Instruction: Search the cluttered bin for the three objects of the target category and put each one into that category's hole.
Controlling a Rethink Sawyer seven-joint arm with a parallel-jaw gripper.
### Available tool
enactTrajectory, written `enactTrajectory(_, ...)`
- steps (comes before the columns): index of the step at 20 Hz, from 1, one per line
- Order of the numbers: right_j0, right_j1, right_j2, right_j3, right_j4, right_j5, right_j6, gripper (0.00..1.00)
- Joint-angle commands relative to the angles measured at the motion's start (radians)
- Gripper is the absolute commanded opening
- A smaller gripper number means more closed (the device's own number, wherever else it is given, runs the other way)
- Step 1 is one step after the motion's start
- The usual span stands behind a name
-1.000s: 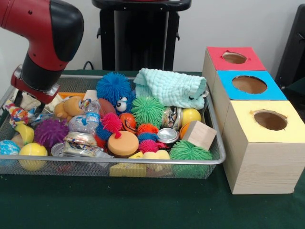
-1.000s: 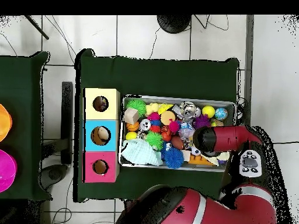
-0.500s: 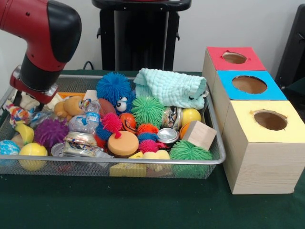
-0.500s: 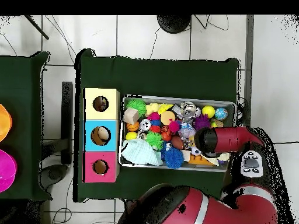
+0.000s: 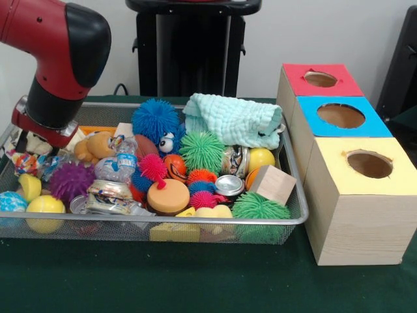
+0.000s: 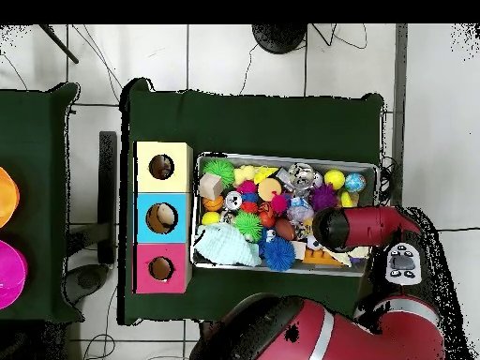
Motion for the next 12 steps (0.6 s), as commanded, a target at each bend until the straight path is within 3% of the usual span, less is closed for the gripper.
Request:
enactTrajectory(1,-0.001,0.049,0.034,0.057,0.023,-0.189,0.2,1.0)
enactTrajectory(5,0.028,0.044,-0.012,0.079,0.038,-0.276,0.255,1.0)
enactTrajectory(8,0.041,0.044,-0.031,0.088,0.058,-0.28,0.249,1.0)
enactTrajectory(10,0.046,0.048,-0.037,0.087,0.071,-0.23,0.216,1.0)
enactTrajectory(11,0.034,0.046,-0.025,0.092,0.089,-0.188,0.167,0.0)
enactTrajectory(12,0.029,0.046,-0.016,0.086,0.091,-0.133,0.132,0.0)
